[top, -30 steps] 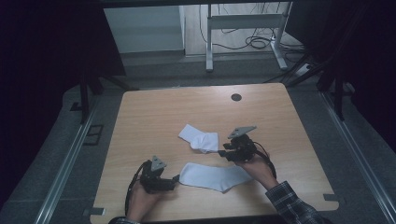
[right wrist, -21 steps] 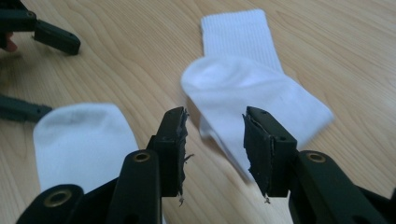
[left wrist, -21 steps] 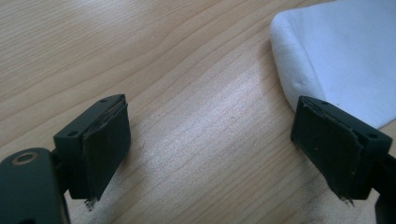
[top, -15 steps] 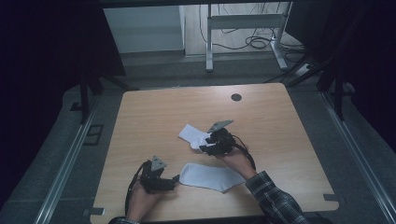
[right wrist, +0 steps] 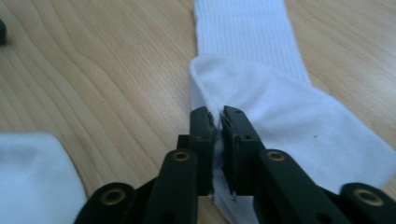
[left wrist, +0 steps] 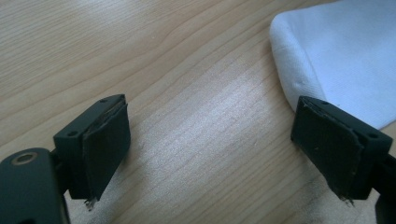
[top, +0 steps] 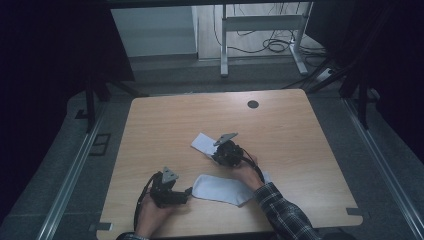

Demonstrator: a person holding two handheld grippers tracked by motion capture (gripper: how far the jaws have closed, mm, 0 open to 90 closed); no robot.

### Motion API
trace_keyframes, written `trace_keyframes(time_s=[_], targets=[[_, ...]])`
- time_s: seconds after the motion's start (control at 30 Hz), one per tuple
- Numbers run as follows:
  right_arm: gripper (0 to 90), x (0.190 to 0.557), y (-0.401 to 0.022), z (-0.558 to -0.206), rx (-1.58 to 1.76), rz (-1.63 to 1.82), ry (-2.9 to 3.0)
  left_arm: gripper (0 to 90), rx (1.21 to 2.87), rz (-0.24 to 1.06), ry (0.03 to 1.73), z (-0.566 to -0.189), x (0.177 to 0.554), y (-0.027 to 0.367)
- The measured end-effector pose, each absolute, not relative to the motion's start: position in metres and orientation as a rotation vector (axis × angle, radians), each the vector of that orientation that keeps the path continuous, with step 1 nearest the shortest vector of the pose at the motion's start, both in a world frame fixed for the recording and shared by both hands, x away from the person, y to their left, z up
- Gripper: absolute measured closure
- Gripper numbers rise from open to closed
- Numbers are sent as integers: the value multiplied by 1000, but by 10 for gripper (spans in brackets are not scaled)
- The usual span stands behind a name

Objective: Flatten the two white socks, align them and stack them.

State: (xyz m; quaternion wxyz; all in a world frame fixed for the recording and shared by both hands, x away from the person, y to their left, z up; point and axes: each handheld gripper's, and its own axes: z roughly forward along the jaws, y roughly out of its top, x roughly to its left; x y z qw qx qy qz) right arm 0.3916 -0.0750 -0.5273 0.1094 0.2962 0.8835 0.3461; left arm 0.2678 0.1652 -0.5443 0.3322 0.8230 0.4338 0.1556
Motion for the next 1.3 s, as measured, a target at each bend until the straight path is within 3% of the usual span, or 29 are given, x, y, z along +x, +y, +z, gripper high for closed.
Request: trace_keyframes(time_s=[0.73,1.3], targets=[[857,391,-172,-444,1060,1282,2415,118,2147,407,1137,-544,268,165],[857,384,-243,-393,1134,1298,2247,117,2145,409,1140,-544,268,164]])
